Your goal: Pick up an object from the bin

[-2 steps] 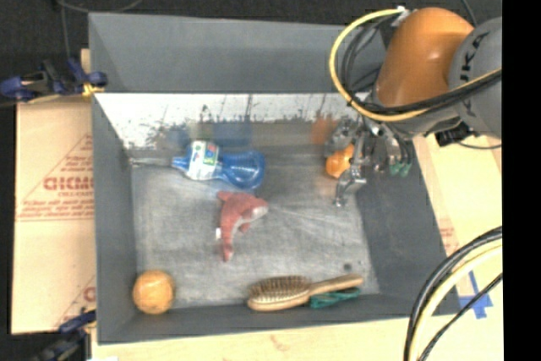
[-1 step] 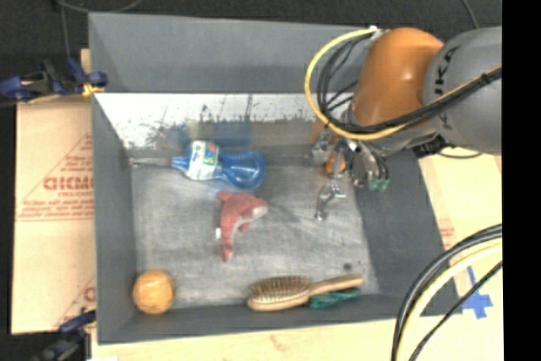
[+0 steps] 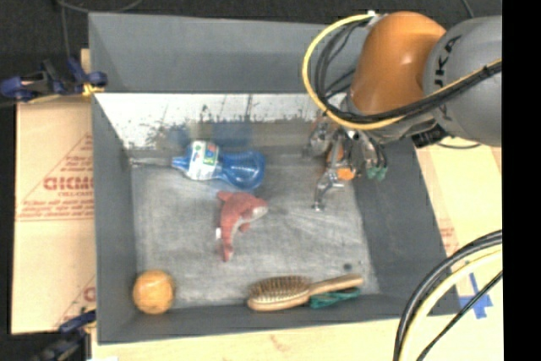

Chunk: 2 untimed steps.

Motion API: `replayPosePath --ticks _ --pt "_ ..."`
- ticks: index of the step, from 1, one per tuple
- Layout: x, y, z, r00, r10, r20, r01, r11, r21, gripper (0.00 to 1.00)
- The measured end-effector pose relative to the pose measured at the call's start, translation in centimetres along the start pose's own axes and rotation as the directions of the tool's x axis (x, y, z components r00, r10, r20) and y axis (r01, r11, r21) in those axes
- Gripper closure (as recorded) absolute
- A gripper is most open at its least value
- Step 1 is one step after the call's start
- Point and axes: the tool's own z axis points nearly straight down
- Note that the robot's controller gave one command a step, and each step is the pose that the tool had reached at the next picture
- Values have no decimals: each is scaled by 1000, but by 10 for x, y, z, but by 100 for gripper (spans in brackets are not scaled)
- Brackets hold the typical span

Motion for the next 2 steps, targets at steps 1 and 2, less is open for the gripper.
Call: replayPosePath --ticks 1,2 --pt "-13 29 35 991 -135 14 135 991 4 0" --pt "-23 45 83 944 -331 3 331 944 3 0"
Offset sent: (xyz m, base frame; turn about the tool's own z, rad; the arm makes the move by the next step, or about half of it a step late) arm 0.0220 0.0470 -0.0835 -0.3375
